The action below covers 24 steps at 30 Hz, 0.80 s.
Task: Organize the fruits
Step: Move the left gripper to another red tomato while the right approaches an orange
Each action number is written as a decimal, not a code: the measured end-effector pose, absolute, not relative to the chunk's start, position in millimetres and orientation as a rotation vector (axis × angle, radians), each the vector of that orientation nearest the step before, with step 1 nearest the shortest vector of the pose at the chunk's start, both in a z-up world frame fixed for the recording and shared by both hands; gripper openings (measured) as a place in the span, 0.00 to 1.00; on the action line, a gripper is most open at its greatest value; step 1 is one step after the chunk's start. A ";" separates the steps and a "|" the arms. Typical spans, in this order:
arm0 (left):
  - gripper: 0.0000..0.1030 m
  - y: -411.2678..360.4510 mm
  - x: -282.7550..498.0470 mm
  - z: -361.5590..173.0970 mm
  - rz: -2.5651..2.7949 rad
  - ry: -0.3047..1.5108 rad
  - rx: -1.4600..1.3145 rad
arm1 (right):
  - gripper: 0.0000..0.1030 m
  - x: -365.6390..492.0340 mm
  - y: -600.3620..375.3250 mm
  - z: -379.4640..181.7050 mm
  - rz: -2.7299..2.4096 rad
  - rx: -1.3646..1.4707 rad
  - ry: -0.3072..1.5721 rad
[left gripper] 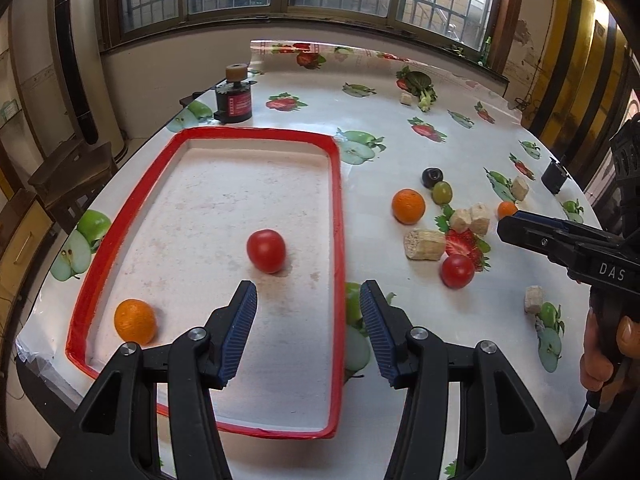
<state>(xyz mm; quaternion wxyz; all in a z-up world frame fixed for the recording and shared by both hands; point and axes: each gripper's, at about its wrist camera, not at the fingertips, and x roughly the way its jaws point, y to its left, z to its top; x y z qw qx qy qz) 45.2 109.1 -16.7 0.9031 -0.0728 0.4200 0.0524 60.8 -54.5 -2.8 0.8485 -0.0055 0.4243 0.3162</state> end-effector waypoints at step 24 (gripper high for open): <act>0.51 13.9 88.0 -29.4 -0.099 0.924 -0.112 | 0.59 54.0 -172.5 -20.3 0.455 0.047 0.921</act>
